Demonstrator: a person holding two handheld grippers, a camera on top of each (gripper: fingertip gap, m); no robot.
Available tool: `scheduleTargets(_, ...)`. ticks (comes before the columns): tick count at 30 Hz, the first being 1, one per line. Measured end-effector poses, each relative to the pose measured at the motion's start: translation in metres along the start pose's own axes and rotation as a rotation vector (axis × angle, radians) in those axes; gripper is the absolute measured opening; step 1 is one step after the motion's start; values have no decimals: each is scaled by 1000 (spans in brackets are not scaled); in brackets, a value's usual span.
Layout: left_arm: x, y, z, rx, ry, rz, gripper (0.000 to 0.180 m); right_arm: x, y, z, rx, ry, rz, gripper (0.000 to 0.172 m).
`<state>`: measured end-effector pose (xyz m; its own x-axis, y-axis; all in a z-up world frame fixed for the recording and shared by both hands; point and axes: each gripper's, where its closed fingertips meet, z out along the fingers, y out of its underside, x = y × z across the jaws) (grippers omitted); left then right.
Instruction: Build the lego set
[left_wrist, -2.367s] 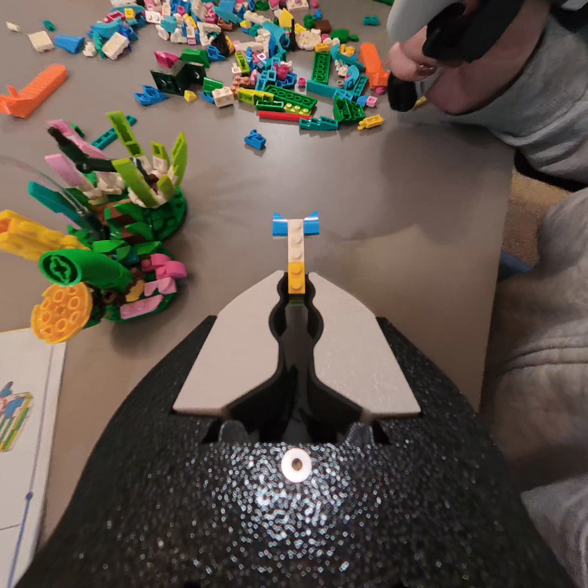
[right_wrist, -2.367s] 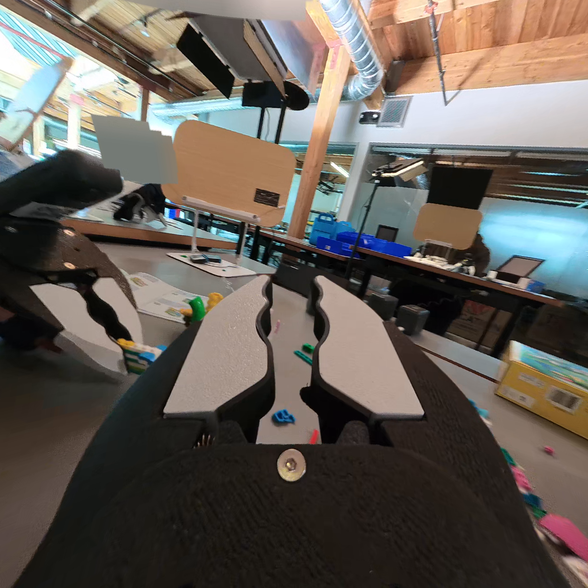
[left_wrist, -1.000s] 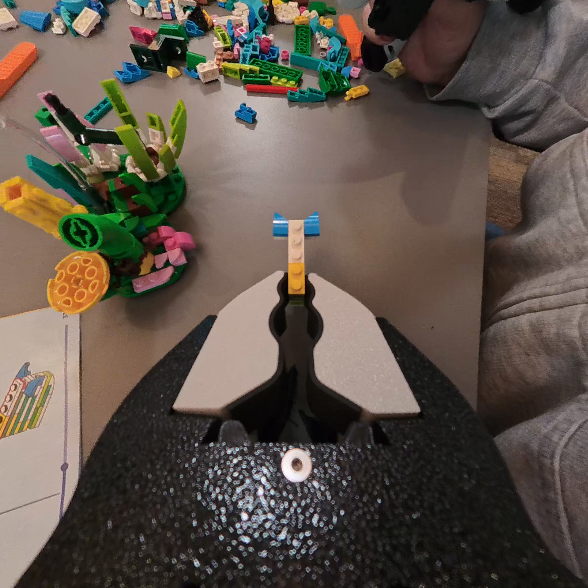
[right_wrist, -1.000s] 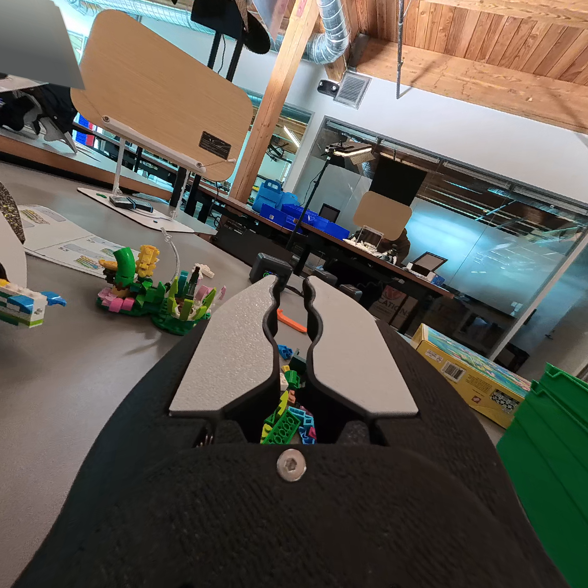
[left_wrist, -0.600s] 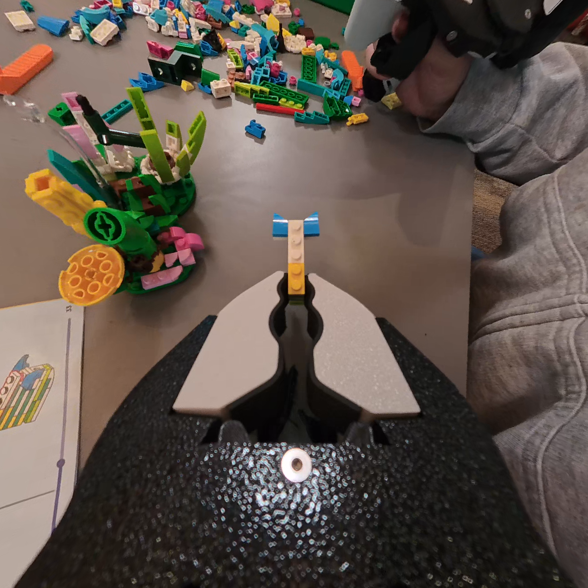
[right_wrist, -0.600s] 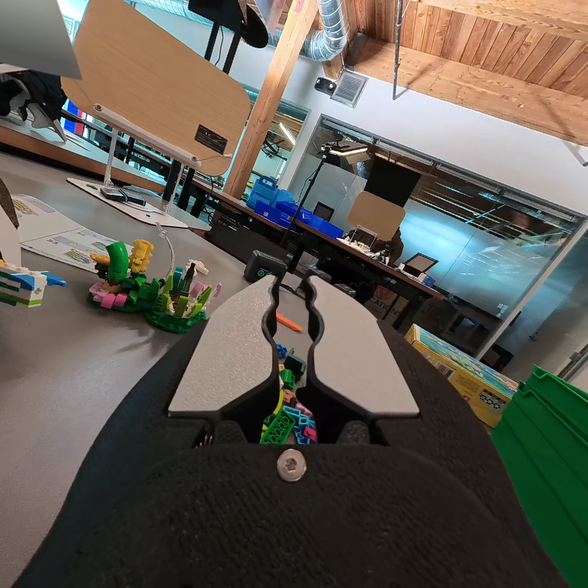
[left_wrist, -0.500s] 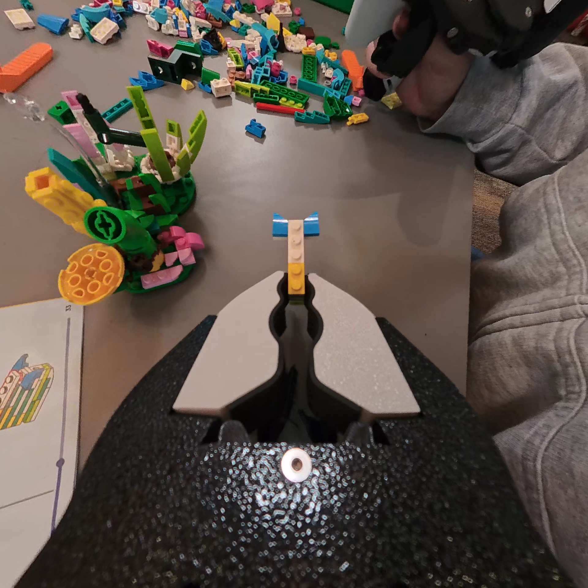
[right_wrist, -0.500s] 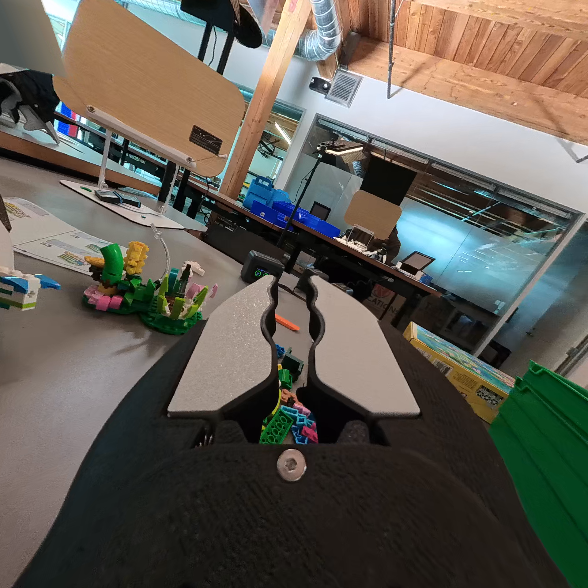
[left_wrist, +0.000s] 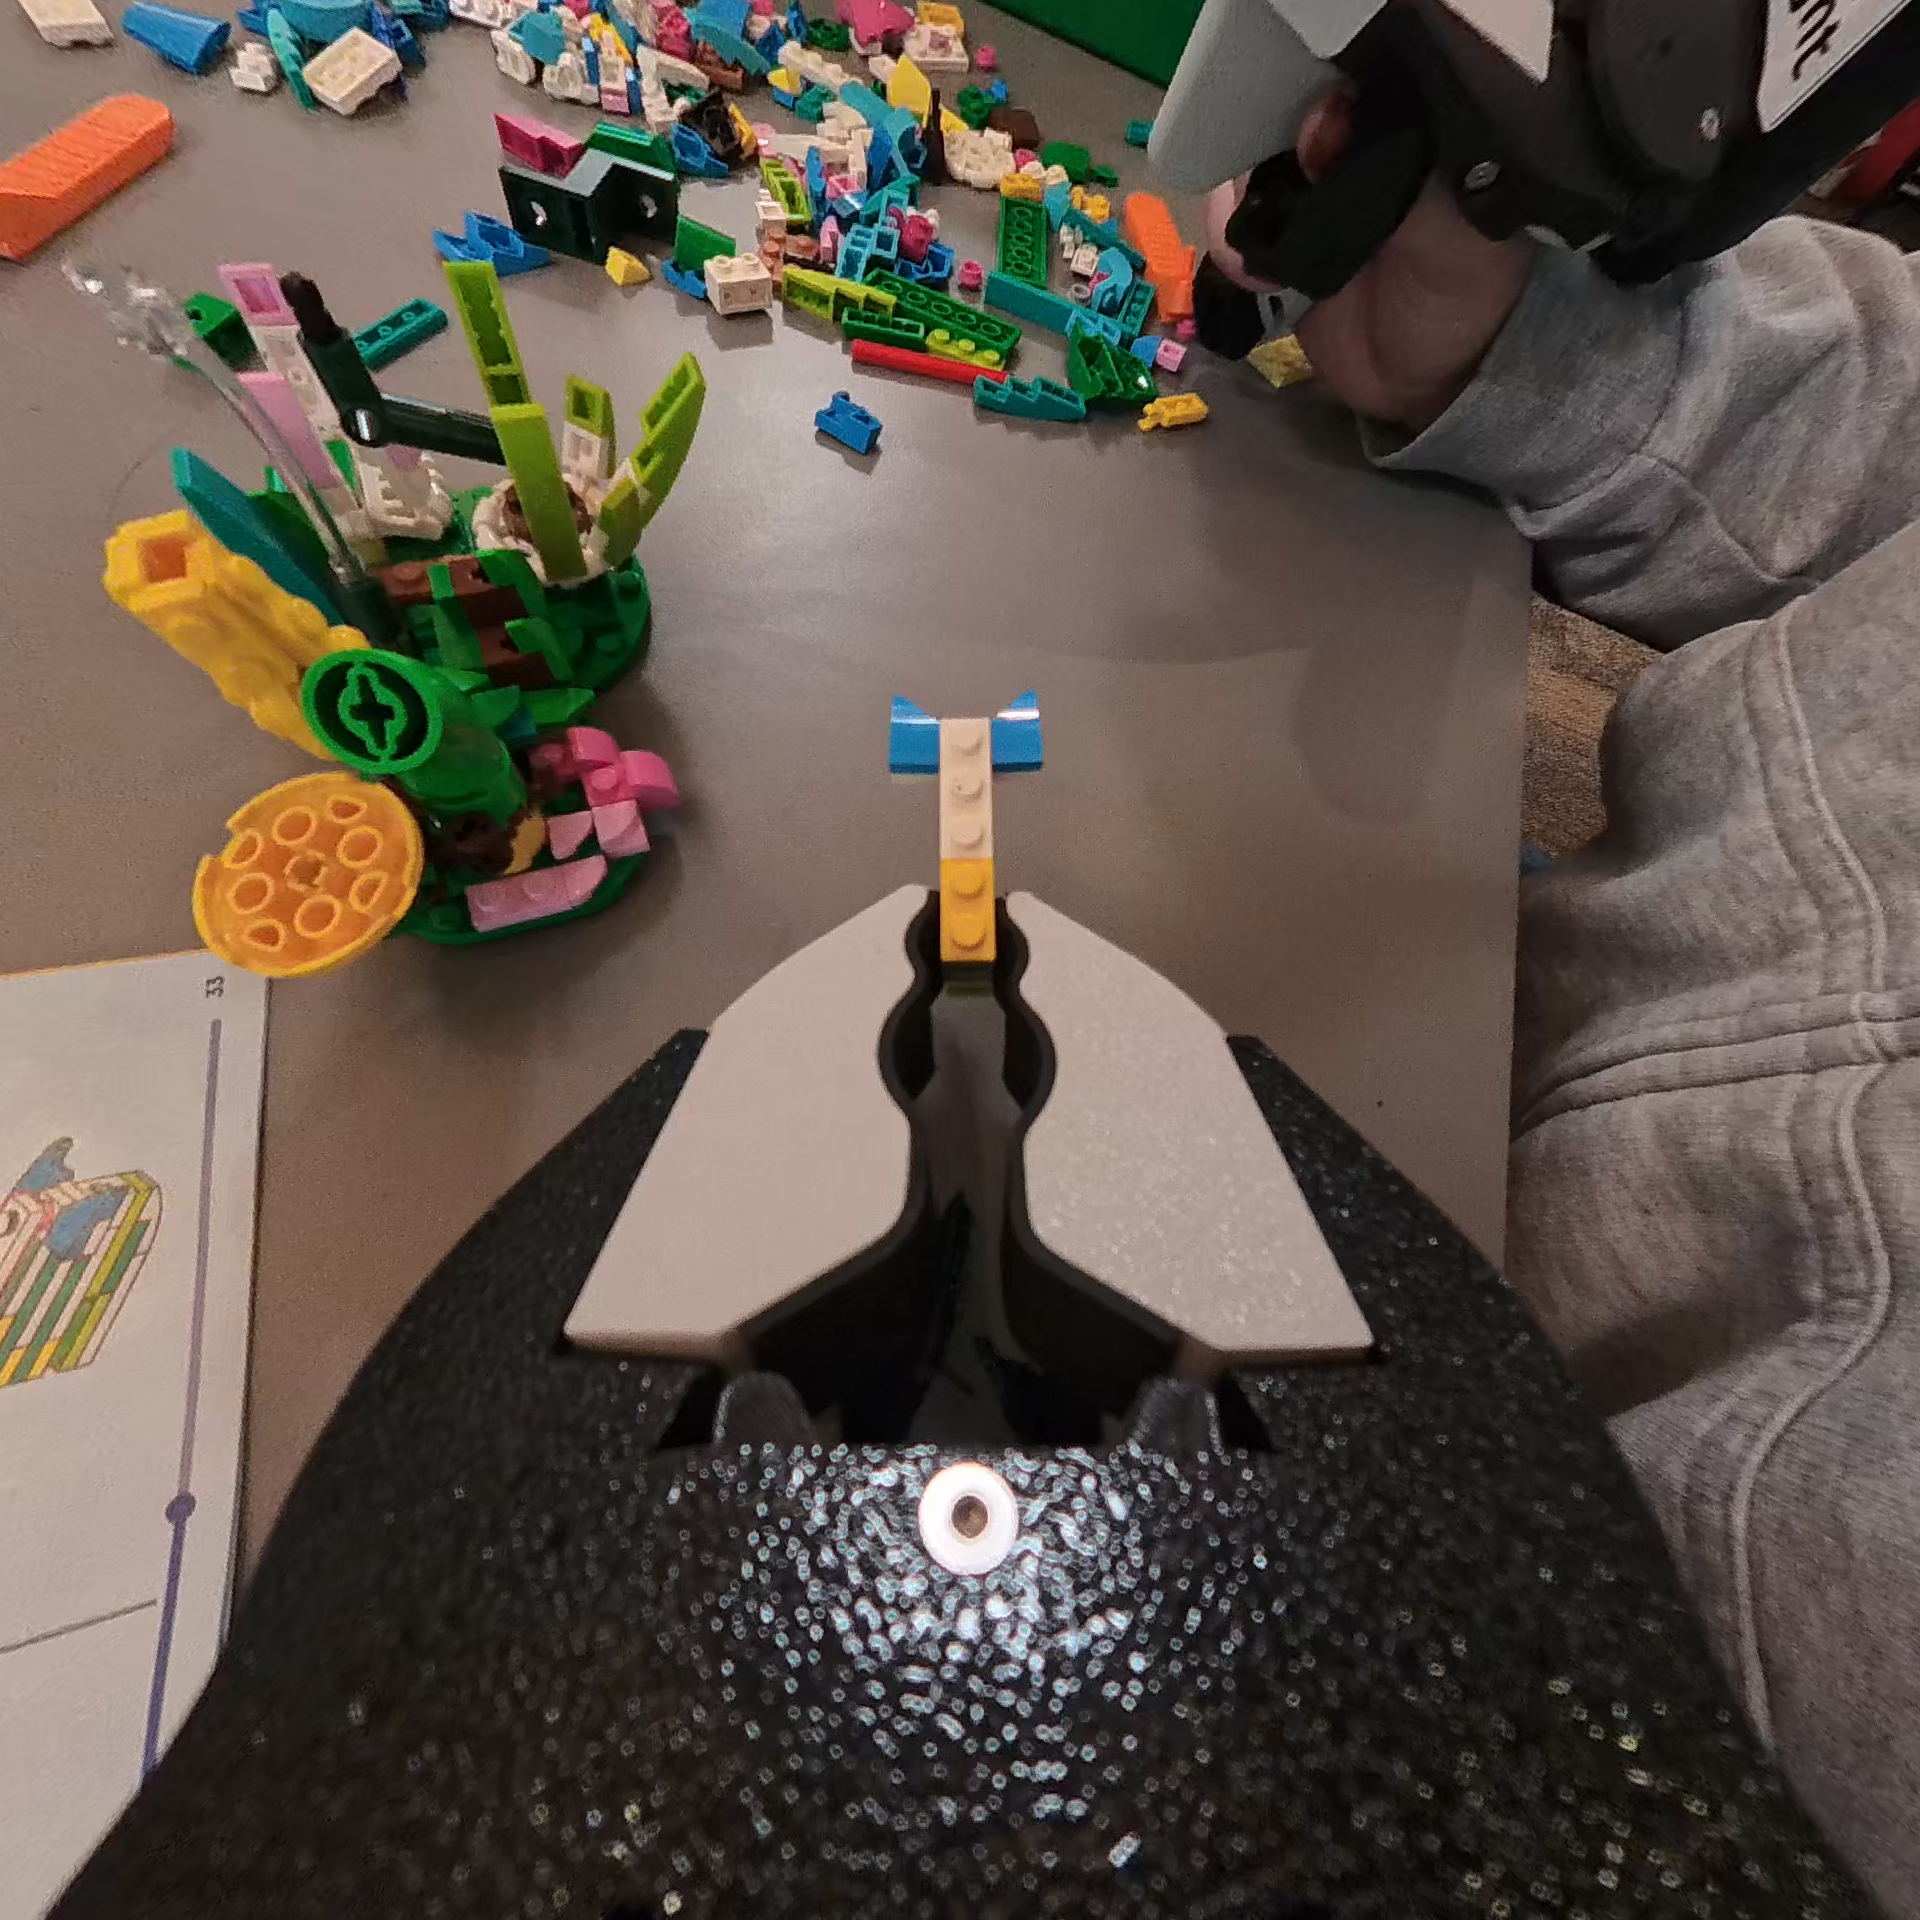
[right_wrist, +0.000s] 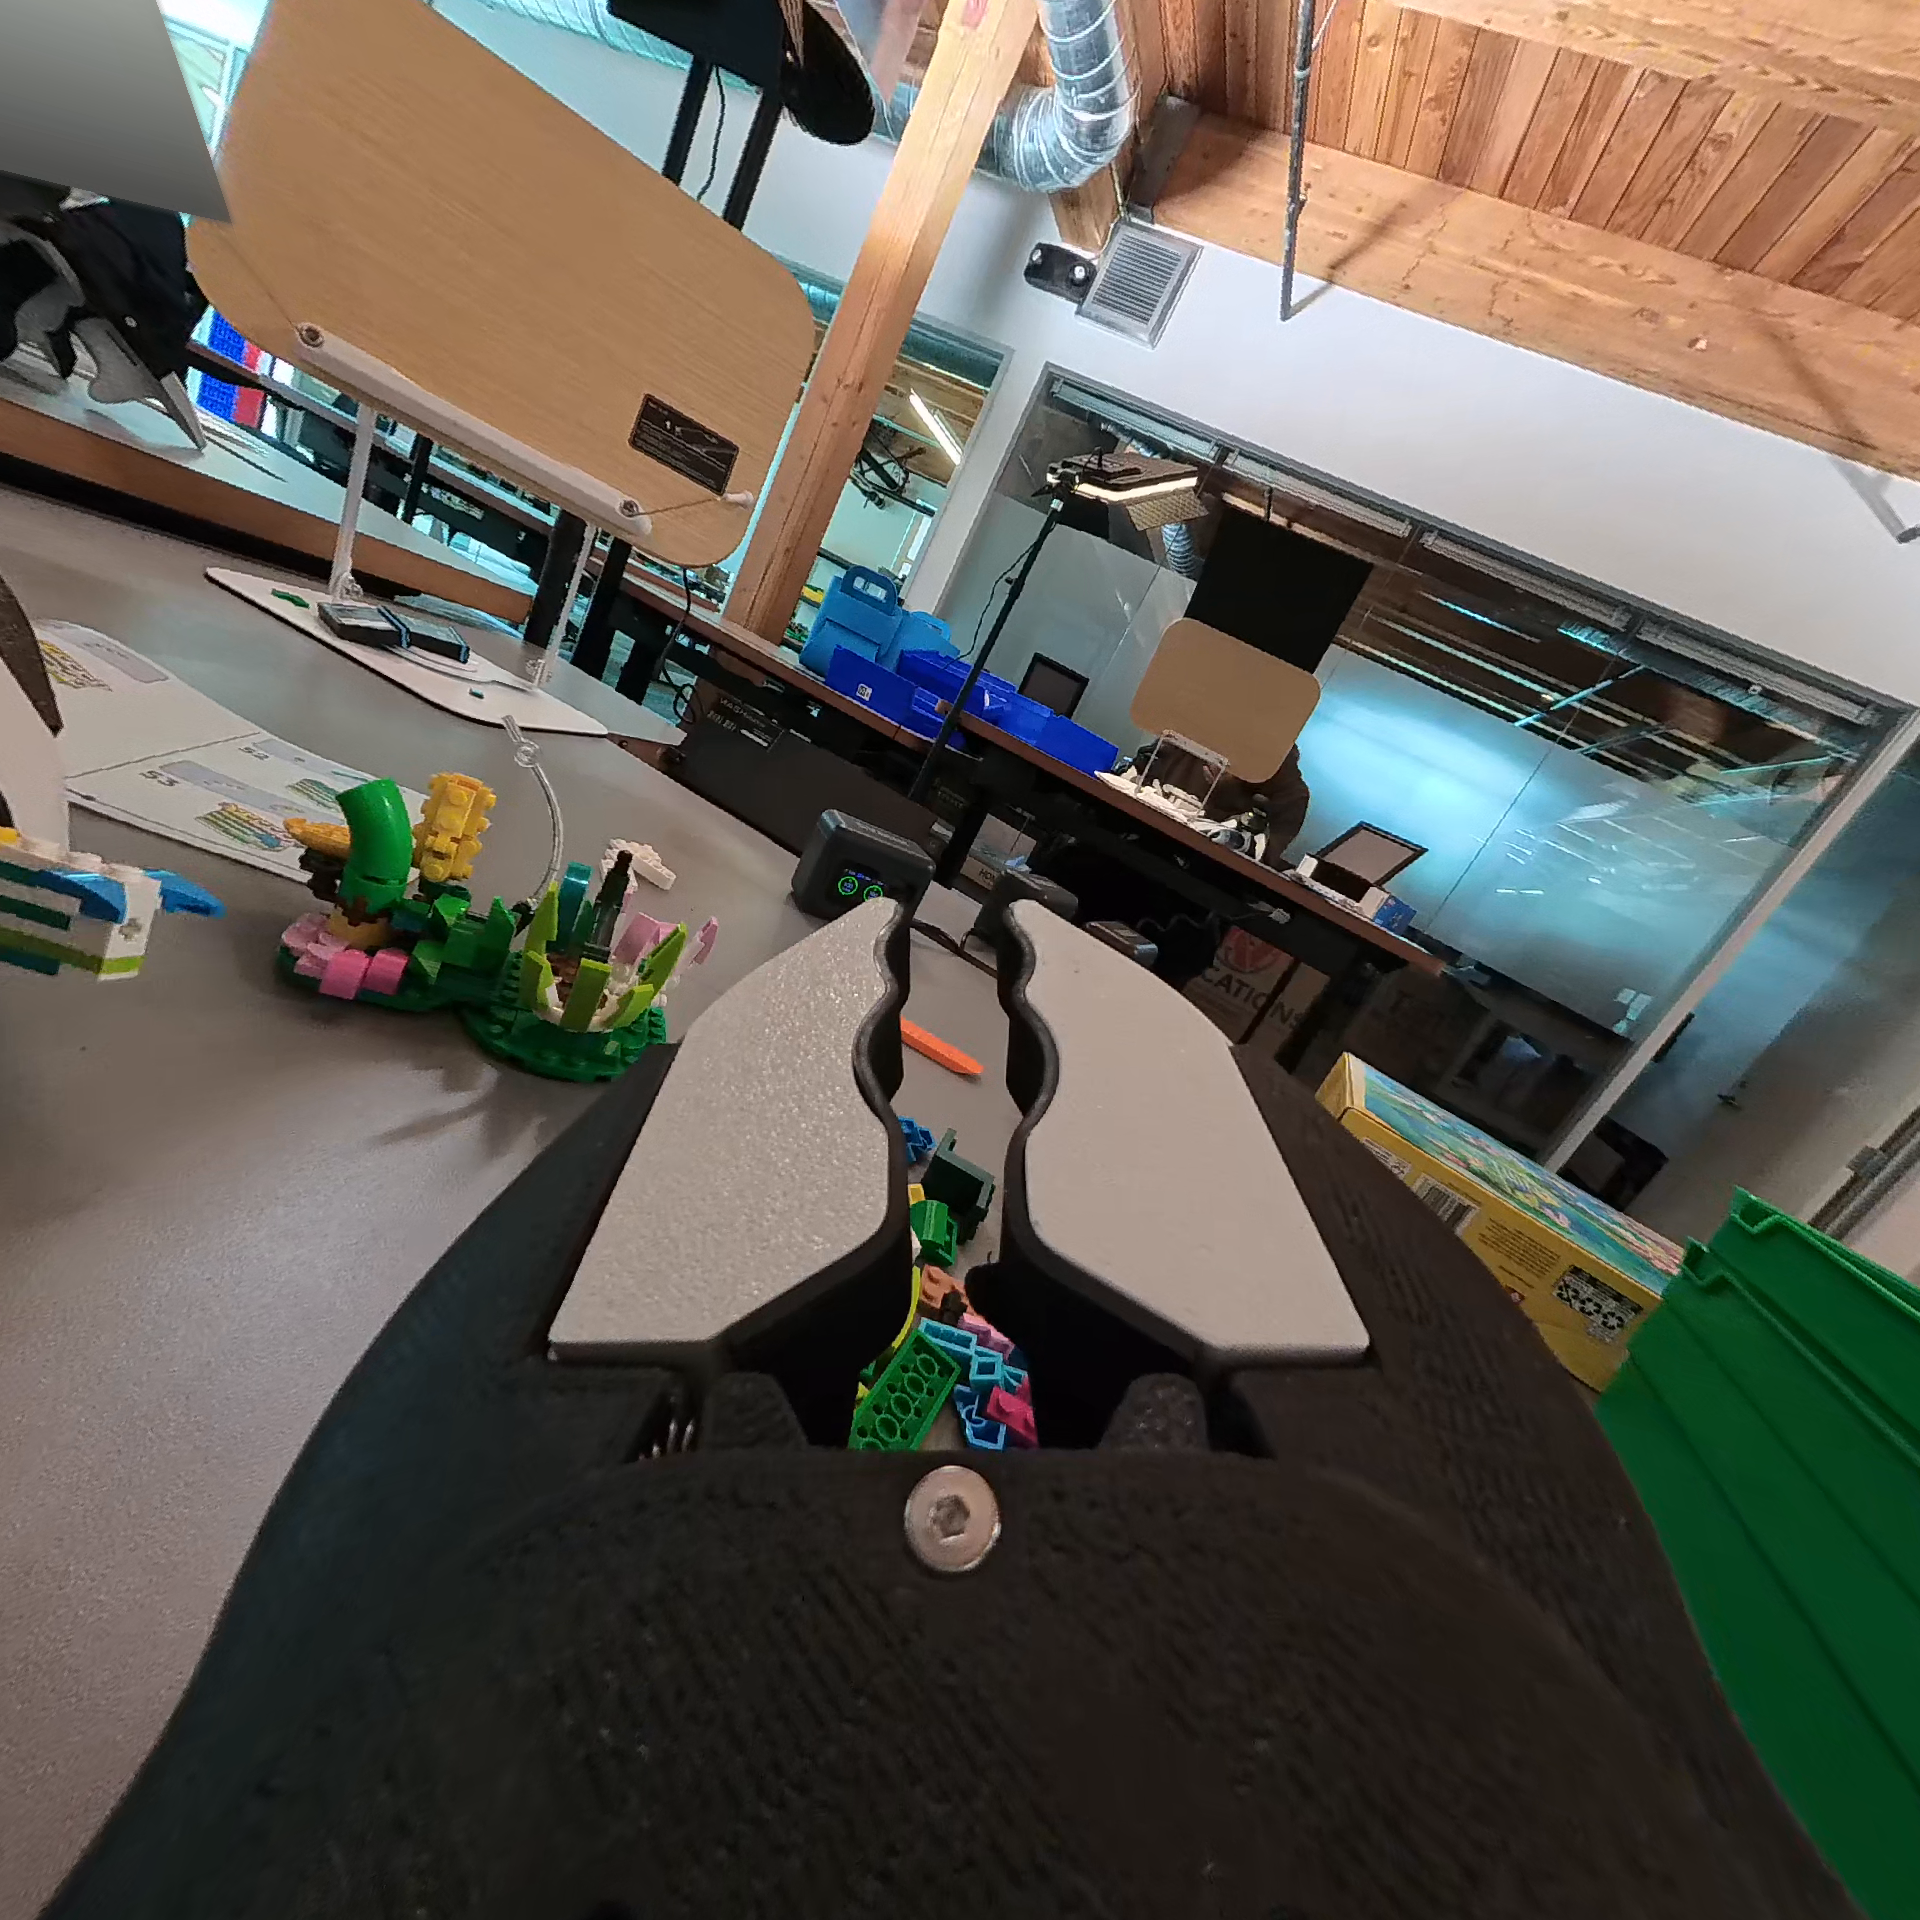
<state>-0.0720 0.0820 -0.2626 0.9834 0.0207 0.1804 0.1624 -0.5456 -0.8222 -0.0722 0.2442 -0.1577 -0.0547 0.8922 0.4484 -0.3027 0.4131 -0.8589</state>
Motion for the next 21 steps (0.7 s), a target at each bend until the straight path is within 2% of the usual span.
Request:
scheduleTargets(1, 0, 0, 0, -2, -1, 1, 9, 0, 0, 0, 1, 0, 0, 14)
scheduleTargets(21, -4, -1, -1, 12, -4, -35, 8, -5, 0, 1, -4, -18, -37, 12)
